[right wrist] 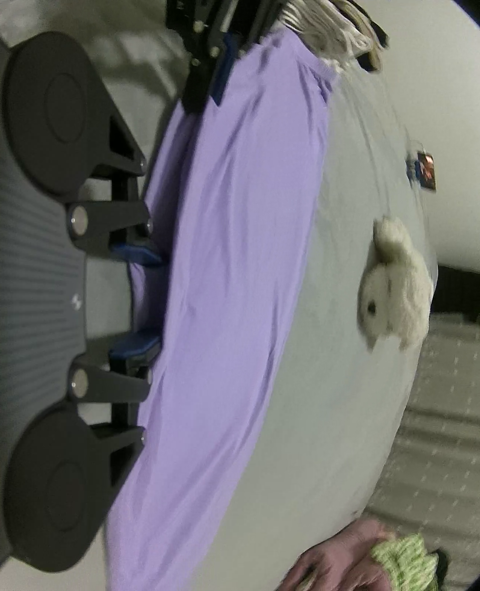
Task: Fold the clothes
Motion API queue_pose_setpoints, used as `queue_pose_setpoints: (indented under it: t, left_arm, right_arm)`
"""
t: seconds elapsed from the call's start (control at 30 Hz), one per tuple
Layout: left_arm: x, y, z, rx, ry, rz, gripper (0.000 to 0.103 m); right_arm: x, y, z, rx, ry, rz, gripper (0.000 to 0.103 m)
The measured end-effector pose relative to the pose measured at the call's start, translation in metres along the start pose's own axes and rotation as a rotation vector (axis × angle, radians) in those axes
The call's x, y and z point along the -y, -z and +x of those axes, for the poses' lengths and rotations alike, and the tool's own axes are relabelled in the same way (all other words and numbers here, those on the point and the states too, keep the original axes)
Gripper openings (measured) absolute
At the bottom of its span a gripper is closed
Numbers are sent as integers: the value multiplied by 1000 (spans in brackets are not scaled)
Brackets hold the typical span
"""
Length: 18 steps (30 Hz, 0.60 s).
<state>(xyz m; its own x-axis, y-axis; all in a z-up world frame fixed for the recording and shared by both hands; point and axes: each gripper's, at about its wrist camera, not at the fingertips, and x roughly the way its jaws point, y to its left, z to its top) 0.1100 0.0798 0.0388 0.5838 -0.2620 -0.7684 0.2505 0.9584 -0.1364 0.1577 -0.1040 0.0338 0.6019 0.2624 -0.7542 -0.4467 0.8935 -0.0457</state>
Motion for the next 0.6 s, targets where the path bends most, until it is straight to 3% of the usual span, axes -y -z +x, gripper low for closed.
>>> queue_pose_setpoints:
  t: [0.2, 0.33, 0.6]
  left_arm:
    - [1, 1, 2, -8, -5, 7, 7]
    - [3, 2, 1, -14, -5, 16, 7]
    - [4, 2, 1, -21, -6, 28, 7]
  right_arm:
    - [-7, 0, 10, 70, 3, -11, 40]
    - [3, -2, 14, 60, 82, -8, 42]
    - [66, 14, 7, 50, 246, 184, 46]
